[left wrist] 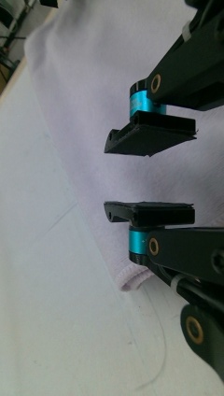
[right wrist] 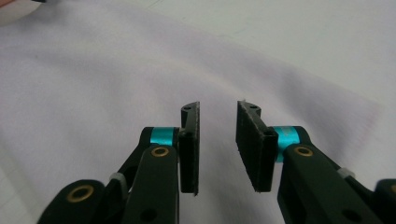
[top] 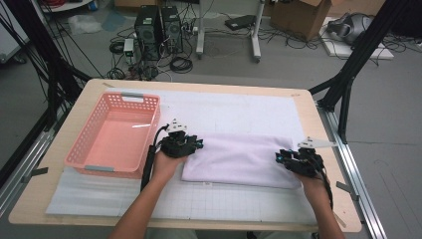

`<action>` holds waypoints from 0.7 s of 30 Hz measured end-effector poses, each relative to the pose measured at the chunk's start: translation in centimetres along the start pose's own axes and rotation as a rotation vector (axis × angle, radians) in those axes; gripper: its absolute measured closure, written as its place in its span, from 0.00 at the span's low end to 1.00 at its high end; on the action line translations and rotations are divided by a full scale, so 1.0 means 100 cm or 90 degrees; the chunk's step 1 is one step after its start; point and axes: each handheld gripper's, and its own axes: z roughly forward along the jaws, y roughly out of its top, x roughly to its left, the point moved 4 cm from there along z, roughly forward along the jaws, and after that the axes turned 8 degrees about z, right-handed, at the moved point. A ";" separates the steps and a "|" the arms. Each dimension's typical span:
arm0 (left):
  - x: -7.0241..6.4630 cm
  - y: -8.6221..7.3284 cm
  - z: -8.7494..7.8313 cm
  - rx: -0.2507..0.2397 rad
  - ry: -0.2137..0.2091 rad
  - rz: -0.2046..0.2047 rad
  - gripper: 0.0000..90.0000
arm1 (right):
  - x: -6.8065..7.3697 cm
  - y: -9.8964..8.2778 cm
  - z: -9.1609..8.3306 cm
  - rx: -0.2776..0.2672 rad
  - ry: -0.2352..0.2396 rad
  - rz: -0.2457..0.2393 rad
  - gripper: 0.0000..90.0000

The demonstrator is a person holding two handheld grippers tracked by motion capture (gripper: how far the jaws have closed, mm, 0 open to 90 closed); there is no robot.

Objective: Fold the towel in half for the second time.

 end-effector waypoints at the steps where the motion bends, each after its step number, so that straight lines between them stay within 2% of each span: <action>1: 0.002 -0.002 0.005 0.005 0.008 -0.004 0.73 | 0.002 0.003 0.007 0.011 0.005 -0.007 0.79; 3: 0.007 -0.009 0.013 0.023 0.015 -0.011 0.75 | 0.003 0.008 0.022 0.032 0.013 -0.019 0.80; 6: 0.012 -0.009 0.019 0.017 0.033 -0.021 0.79 | 0.002 0.011 0.041 0.062 0.016 -0.028 0.80; 8: 0.013 -0.007 0.020 0.030 0.057 -0.001 0.80 | -0.001 0.012 0.052 0.079 0.003 -0.036 0.81; 9: 0.013 -0.006 0.020 0.033 0.068 -0.001 0.80 | -0.003 0.014 0.055 0.071 -0.005 -0.036 0.82; 10: 0.014 -0.006 0.021 0.037 0.076 -0.004 0.81 | -0.005 0.017 0.056 0.066 -0.028 -0.038 0.81; 11: 0.014 -0.005 0.021 0.038 0.089 -0.002 0.82 | -0.009 0.018 0.057 0.061 -0.064 -0.041 0.79; 12: 0.015 -0.006 0.021 0.036 0.102 0.004 0.84 | -0.013 0.019 0.058 0.053 -0.091 -0.037 0.79; 13: 0.016 -0.006 0.021 0.035 0.106 0.003 0.86 | -0.019 0.019 0.058 0.046 -0.102 -0.024 0.79; 14: 0.016 -0.006 0.021 0.035 0.106 0.003 0.87 | -0.019 0.019 0.058 0.046 -0.102 -0.024 0.79; 15: 0.017 -0.006 0.021 0.031 0.108 -0.006 0.87 | -0.030 0.019 0.056 0.032 -0.108 0.009 0.79; 16: 0.017 -0.005 0.021 0.030 0.114 -0.006 0.87 | -0.032 0.019 0.055 0.032 -0.117 0.012 0.79; 18: 0.017 -0.005 0.019 0.026 0.116 -0.017 0.85 | -0.038 0.019 0.051 0.027 -0.114 0.037 0.76; 19: 0.018 -0.004 0.018 0.019 0.110 -0.030 0.82 | -0.041 0.020 0.047 0.022 -0.117 0.045 0.74; 21: 0.019 -0.004 0.015 0.018 0.101 -0.030 0.76 | -0.045 0.021 0.038 -0.004 -0.093 0.070 0.71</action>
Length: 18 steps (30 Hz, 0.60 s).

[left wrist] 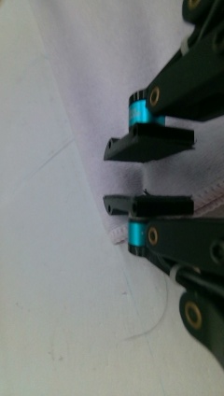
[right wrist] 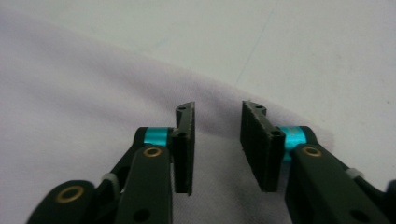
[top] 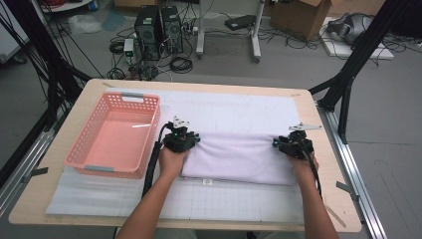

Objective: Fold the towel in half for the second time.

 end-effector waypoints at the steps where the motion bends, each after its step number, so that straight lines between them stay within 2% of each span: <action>1: 0.001 -0.001 0.000 0.002 0.000 0.004 0.76 | -0.002 0.000 -0.003 -0.004 -0.004 0.002 0.71; 3: 0.002 -0.002 -0.001 0.004 -0.005 0.000 0.76 | -0.010 -0.003 -0.005 0.017 -0.027 -0.009 0.74; 4: 0.002 -0.002 -0.002 0.007 -0.005 0.003 0.76 | -0.015 -0.006 -0.006 0.033 -0.049 -0.017 0.77; 5: 0.002 -0.003 -0.002 0.007 -0.004 0.003 0.76 | -0.020 -0.010 -0.007 0.032 -0.051 -0.015 0.78; 6: 0.002 -0.005 -0.002 0.008 -0.004 0.005 0.75 | -0.023 -0.011 -0.010 0.023 -0.054 0.002 0.79; 7: 0.002 -0.006 -0.003 0.008 -0.003 0.003 0.75 | -0.027 -0.013 -0.013 0.023 -0.073 0.006 0.77; 8: 0.002 -0.007 -0.004 0.007 -0.002 -0.002 0.74 | -0.029 -0.014 -0.015 0.024 -0.080 0.012 0.74; 9: 0.002 -0.007 -0.006 0.009 0.002 -0.003 0.72 | -0.031 -0.015 -0.018 0.021 -0.073 0.023 0.75; 11: 0.002 -0.007 -0.011 0.012 0.006 -0.001 0.67 | -0.029 -0.015 -0.027 0.006 -0.068 0.015 0.75; 14: -0.001 -0.007 -0.025 -0.016 -0.001 -0.007 0.60 | -0.020 -0.014 -0.045 -0.027 -0.036 -0.002 0.73; 16: -0.006 -0.008 -0.035 -0.031 -0.009 0.005 0.59 | -0.012 -0.018 -0.055 -0.037 -0.010 -0.015 0.72; 18: -0.013 -0.010 -0.043 -0.026 -0.021 0.027 0.59 | -0.002 -0.024 -0.063 -0.040 0.019 -0.030 0.71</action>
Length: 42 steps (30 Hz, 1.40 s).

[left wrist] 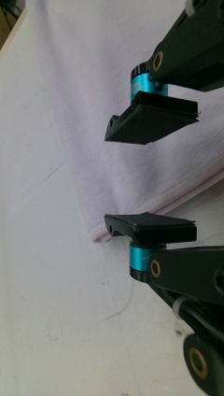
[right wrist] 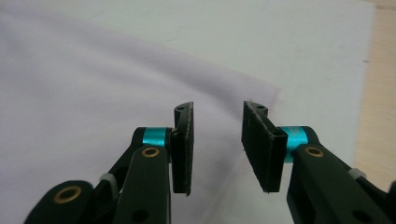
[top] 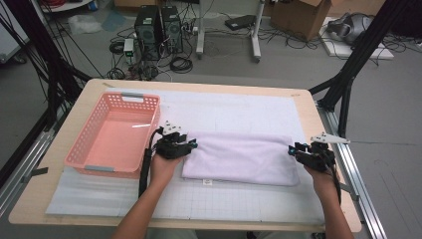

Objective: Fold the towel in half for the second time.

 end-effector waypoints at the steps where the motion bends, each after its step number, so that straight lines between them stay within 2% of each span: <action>1: -0.004 -0.001 -0.004 -0.015 -0.006 0.000 0.60 | 0.005 -0.004 -0.003 0.002 0.011 -0.009 0.71; 2: -0.007 -0.003 -0.008 -0.020 -0.019 0.002 0.62 | 0.010 -0.009 -0.006 0.004 0.020 -0.016 0.71; 5: -0.016 -0.009 -0.012 -0.005 -0.051 0.015 0.66 | 0.020 -0.025 -0.010 0.018 0.043 -0.025 0.71; 8: -0.024 -0.018 -0.016 0.003 -0.071 0.023 0.71 | 0.025 -0.040 -0.010 0.048 0.068 -0.027 0.73; 10: -0.028 -0.027 -0.018 0.018 -0.083 0.026 0.73 | 0.027 -0.048 -0.011 0.064 0.074 -0.030 0.73; 12: -0.030 -0.038 -0.021 0.037 -0.086 0.029 0.73 | 0.027 -0.052 -0.015 0.072 0.070 -0.030 0.74; 14: -0.030 -0.042 -0.026 0.028 -0.086 0.022 0.74 | 0.026 -0.057 -0.019 0.075 0.066 -0.027 0.74; 19: -0.033 -0.049 -0.037 0.034 -0.083 0.042 0.76 | 0.026 -0.064 -0.030 0.075 0.047 -0.035 0.75; 22: -0.032 -0.051 -0.043 0.027 -0.081 0.037 0.75 | 0.026 -0.064 -0.036 0.069 0.044 -0.034 0.73; 24: -0.029 -0.048 -0.047 0.010 -0.080 0.029 0.66 | 0.027 -0.062 -0.041 0.049 0.055 -0.021 0.67; 26: -0.026 -0.044 -0.050 -0.023 -0.088 0.014 0.61 | 0.027 -0.057 -0.047 0.018 0.058 -0.010 0.62; 27: -0.026 -0.044 -0.050 -0.023 -0.088 0.014 0.57 | 0.028 -0.054 -0.049 0.003 0.059 -0.006 0.59; 28: -0.024 -0.041 -0.053 -0.058 -0.094 0.010 0.52 | 0.028 -0.051 -0.051 -0.014 0.057 0.000 0.54; 30: -0.023 -0.039 -0.056 -0.077 -0.095 0.008 0.47 | 0.029 -0.049 -0.052 -0.028 0.059 0.011 0.50; 33: -0.023 -0.036 -0.058 -0.095 -0.090 0.001 0.36 | 0.029 -0.046 -0.052 -0.038 0.048 0.015 0.42; 35: -0.023 -0.035 -0.059 -0.100 -0.085 0.009 0.30 | 0.029 -0.045 -0.051 -0.041 0.042 0.015 0.33; 36: -0.023 -0.035 -0.059 -0.100 -0.085 0.009 0.29 | 0.029 -0.044 -0.050 -0.042 0.039 0.013 0.31; 37: -0.023 -0.034 -0.059 -0.101 -0.077 0.010 0.25 | 0.029 -0.044 -0.049 -0.047 0.035 0.008 0.29; 38: -0.022 -0.034 -0.059 -0.111 -0.081 0.013 0.21 | 0.030 -0.044 -0.049 -0.047 0.030 0.005 0.27; 42: -0.021 -0.033 -0.059 -0.116 -0.083 0.008 0.20 | 0.030 -0.043 -0.047 -0.054 0.029 0.006 0.22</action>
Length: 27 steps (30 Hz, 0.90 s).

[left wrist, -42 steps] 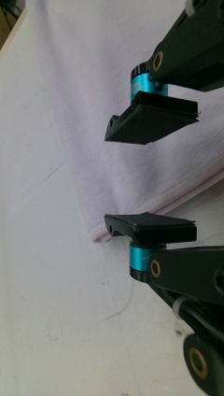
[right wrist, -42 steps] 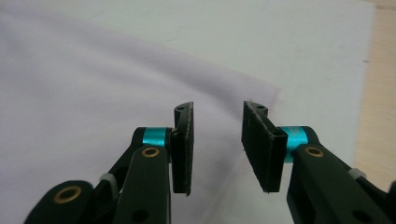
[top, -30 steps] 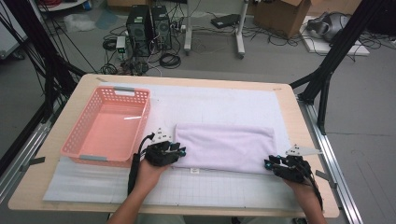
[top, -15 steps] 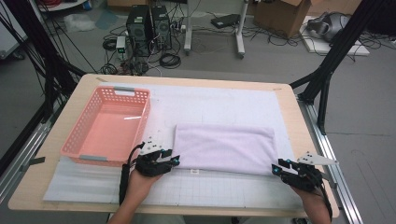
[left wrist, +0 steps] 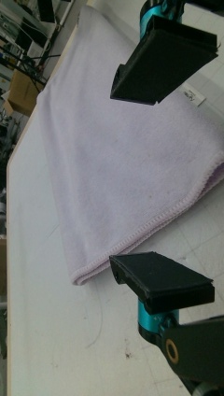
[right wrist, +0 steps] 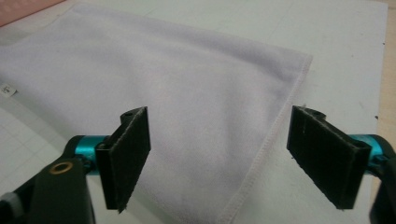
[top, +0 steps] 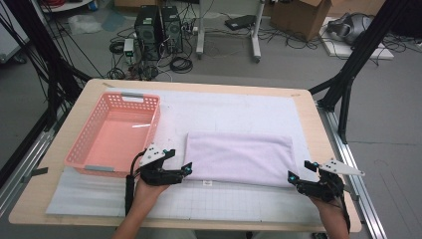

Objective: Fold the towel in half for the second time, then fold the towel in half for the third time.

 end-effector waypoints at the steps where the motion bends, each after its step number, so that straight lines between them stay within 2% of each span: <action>1: 0.001 0.000 0.000 -0.001 0.002 0.000 0.20 | 0.000 0.000 0.000 -0.003 -0.002 -0.001 0.21; 5: 0.002 0.000 0.001 0.000 0.003 -0.004 0.20 | 0.000 0.001 0.001 -0.002 -0.006 -0.004 0.20; 10: 0.001 -0.002 0.003 0.016 0.007 -0.004 0.21 | 0.000 0.000 0.003 0.007 -0.005 -0.013 0.20; 21: 0.002 -0.008 0.003 0.033 0.004 -0.019 0.21 | -0.001 0.003 0.006 0.006 0.000 0.000 0.20; 26: -0.002 -0.012 0.006 0.062 0.002 -0.019 0.25 | 0.002 0.006 0.012 0.015 0.009 -0.006 0.20; 27: -0.003 -0.016 0.007 0.078 -0.002 -0.021 0.26 | 0.003 0.007 0.013 0.018 0.012 -0.004 0.20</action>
